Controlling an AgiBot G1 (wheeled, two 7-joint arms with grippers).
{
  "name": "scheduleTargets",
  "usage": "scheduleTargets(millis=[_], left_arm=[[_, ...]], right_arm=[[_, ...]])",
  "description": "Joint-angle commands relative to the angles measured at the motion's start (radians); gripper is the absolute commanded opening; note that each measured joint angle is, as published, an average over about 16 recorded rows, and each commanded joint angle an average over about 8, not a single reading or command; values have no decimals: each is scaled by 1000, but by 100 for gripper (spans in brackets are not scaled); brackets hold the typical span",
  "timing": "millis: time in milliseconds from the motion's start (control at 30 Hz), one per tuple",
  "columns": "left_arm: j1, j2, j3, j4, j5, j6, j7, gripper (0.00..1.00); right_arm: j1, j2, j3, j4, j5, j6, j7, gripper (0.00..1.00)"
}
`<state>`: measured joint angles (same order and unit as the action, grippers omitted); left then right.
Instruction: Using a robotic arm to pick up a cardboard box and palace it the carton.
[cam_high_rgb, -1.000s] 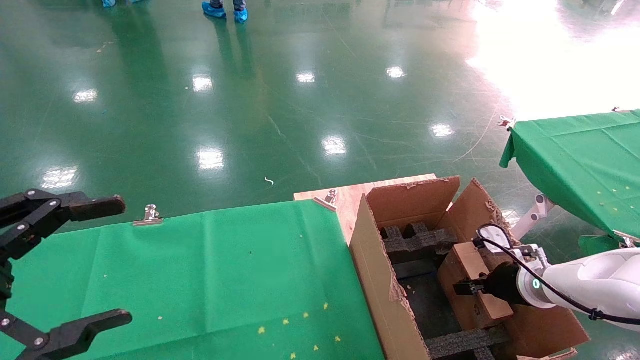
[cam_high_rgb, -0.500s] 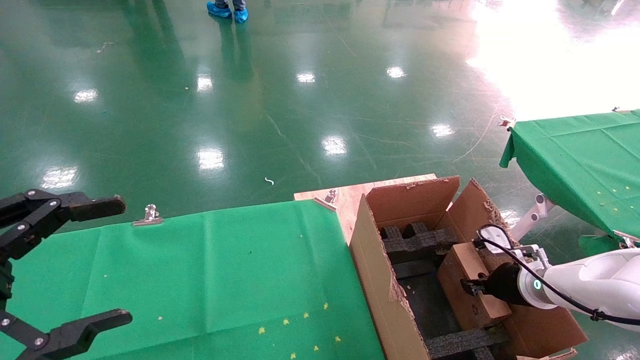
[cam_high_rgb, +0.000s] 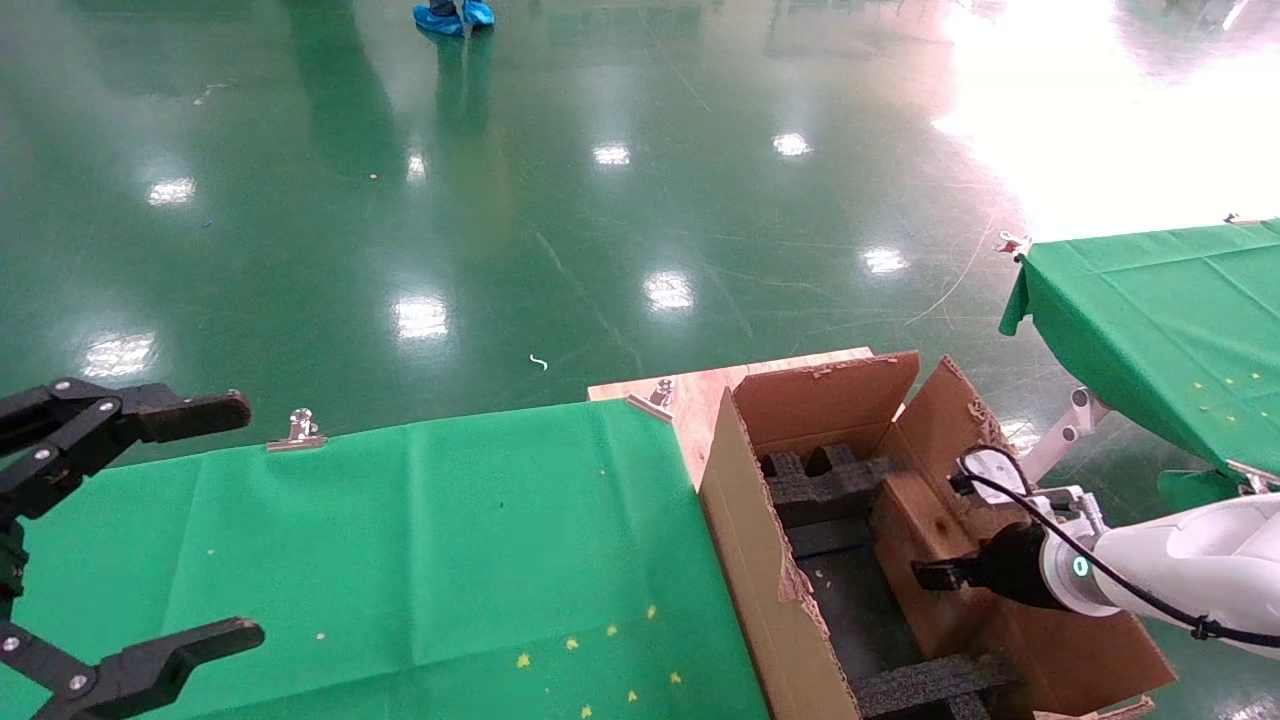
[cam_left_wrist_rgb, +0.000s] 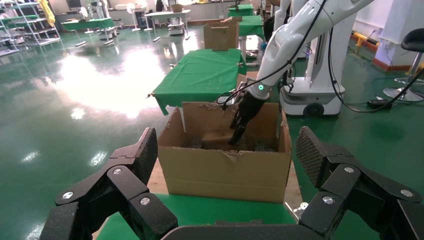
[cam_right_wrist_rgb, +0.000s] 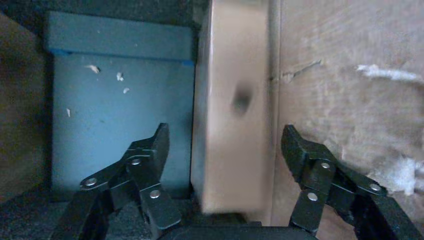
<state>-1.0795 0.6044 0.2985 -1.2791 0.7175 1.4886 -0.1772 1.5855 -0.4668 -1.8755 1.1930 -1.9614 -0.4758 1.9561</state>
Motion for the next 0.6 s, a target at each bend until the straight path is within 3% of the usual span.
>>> scheduleTargets(millis=[33, 333, 600], left_arm=[[0, 0, 0, 0, 0, 0, 0, 100], [0, 0, 1, 0, 0, 0, 0, 100], [0, 0, 1, 0, -1, 0, 0, 100]], right_arm=[[4, 3, 1, 4, 0, -2, 0, 100], [38, 21, 18, 24, -10, -1, 2, 100], [133, 60, 72, 91, -25, 10, 2, 100]])
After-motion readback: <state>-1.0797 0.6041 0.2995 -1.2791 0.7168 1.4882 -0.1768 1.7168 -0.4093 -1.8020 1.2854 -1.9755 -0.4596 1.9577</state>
